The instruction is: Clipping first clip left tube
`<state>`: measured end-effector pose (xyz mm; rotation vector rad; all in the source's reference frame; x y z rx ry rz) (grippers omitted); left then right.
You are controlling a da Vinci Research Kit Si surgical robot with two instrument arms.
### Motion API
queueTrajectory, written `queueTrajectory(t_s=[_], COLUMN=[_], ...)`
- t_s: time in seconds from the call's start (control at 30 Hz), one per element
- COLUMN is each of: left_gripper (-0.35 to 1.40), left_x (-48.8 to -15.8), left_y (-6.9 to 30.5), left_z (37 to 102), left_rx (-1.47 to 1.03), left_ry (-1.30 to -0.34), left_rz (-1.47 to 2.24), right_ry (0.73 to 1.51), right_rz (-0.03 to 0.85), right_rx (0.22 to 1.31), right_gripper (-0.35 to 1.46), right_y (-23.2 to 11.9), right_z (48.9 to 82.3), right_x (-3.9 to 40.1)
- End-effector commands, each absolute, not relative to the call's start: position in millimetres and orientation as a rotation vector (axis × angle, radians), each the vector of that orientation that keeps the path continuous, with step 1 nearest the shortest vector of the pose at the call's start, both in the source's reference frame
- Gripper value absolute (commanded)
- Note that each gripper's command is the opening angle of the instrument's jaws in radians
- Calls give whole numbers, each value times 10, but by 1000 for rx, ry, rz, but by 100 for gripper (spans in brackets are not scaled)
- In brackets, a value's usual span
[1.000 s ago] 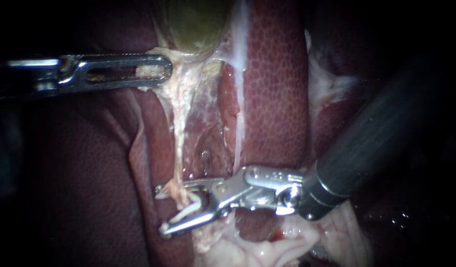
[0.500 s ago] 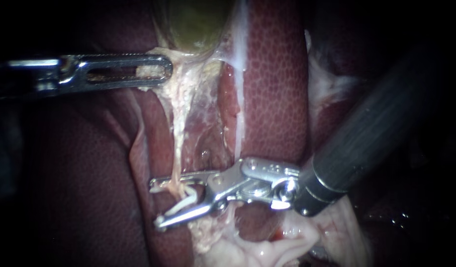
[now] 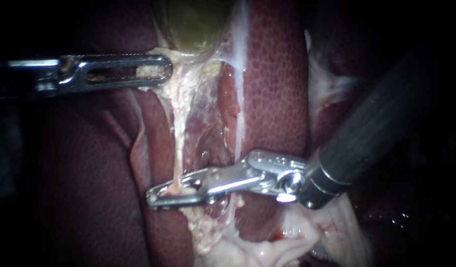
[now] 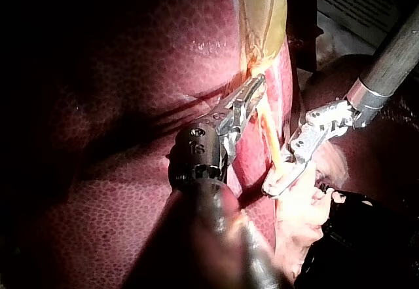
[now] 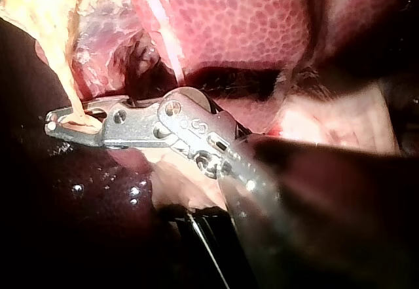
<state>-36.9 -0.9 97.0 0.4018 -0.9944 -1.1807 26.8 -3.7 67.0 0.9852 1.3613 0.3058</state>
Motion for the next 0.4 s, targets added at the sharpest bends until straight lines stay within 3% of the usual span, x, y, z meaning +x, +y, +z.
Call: queueTrajectory(t_s=[0.03, 0.4], left_gripper=[-35, -35], left_x=[-369, -368], left_y=[-9, -8], left_z=[970, 972], left_rx=[402, 403], left_ry=[-995, -995], left_rz=[-1180, -1179], right_ry=[1359, 1356], right_rz=[309, 313], right_rx=[990, 994], right_gripper=[-35, -35], right_y=[-37, -37], right_z=[670, 674], right_x=[268, 266])
